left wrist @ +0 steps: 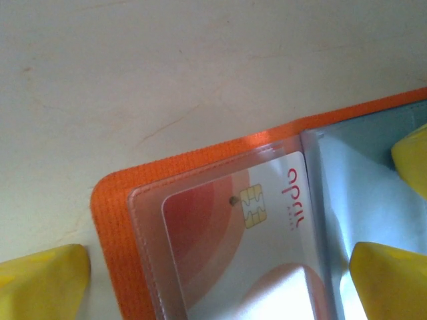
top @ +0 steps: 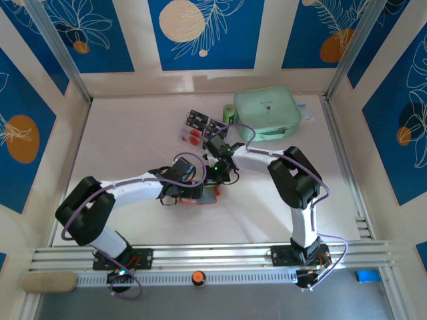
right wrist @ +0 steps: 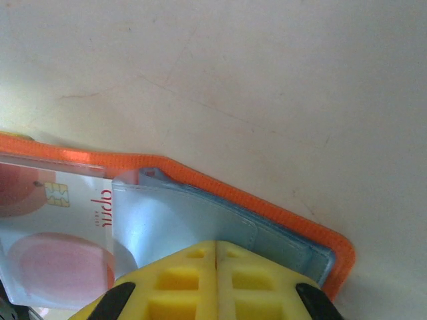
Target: Put the credit cards into the card holder
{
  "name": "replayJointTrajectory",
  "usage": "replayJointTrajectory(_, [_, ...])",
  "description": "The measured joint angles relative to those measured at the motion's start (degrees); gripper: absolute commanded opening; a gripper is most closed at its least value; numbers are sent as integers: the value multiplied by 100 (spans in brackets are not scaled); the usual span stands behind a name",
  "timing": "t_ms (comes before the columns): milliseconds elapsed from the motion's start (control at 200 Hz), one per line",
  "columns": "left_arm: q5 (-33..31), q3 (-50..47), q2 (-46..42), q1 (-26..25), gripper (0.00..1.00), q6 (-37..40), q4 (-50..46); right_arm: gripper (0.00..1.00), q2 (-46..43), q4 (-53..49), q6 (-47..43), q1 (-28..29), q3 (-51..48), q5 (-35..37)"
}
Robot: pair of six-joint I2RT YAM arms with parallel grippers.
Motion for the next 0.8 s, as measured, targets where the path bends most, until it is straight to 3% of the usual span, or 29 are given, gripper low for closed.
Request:
replayJointTrajectory(175, [-26,-74,-15,0,95,0,94,6,-13,0,46,0,0,-13])
replayJointTrajectory(430, [-72,-190,-68,0,93,-2,240,23,-474,4,223,-15,-234,35])
replayJointTrajectory(795, [-90,-339,-149,0,93,-2,431,25,-385,92,319,-17,-297,15])
